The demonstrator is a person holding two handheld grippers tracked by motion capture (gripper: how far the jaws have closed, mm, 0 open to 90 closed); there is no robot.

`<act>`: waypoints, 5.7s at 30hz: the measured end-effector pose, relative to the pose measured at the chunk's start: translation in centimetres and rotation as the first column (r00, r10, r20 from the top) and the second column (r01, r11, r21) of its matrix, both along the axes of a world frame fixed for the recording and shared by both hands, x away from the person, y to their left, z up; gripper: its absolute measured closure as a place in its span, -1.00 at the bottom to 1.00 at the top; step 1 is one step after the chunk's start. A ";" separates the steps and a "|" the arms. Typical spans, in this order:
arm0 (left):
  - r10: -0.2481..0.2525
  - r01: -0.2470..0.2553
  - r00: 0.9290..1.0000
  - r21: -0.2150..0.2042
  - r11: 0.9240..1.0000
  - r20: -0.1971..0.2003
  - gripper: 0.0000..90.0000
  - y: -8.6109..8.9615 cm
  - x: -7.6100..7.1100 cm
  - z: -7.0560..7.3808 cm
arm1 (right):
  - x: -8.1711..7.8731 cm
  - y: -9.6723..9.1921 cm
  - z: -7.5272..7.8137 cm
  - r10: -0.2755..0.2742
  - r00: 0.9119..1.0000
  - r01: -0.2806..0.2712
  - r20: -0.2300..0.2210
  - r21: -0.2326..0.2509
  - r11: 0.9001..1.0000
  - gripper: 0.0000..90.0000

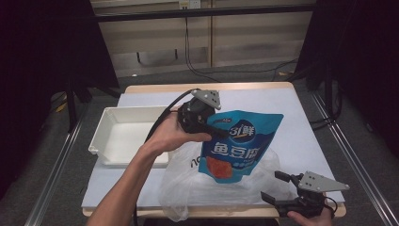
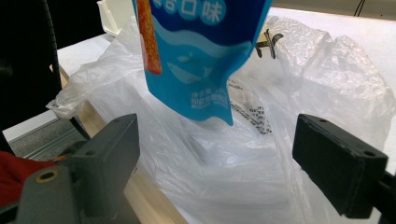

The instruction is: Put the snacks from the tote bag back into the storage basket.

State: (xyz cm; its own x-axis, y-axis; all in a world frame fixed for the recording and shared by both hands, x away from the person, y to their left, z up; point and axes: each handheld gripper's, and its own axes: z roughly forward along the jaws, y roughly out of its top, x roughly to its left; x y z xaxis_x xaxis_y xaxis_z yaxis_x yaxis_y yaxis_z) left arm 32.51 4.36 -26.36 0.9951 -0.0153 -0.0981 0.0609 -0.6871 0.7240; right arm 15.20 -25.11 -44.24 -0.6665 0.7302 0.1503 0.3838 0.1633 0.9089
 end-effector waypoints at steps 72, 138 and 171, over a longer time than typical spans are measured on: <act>0.317 -0.306 0.947 -0.155 0.939 0.050 1.00 14.2 4.2 8.0 | 0.2 0.1 -0.1 -0.004 1.000 0.004 0.000 -0.009 1.000 -0.68; 0.562 -0.561 0.827 -0.083 0.823 -0.012 1.00 20.4 13.1 -0.5 | 0.3 0.3 -0.3 0.010 1.000 -0.010 -0.014 -0.011 1.000 -0.68; 0.576 -0.574 0.817 -0.079 0.815 0.006 1.00 18.8 15.1 -3.8 | 0.4 0.3 -0.4 0.018 1.000 -0.018 -0.014 -0.014 1.000 -0.68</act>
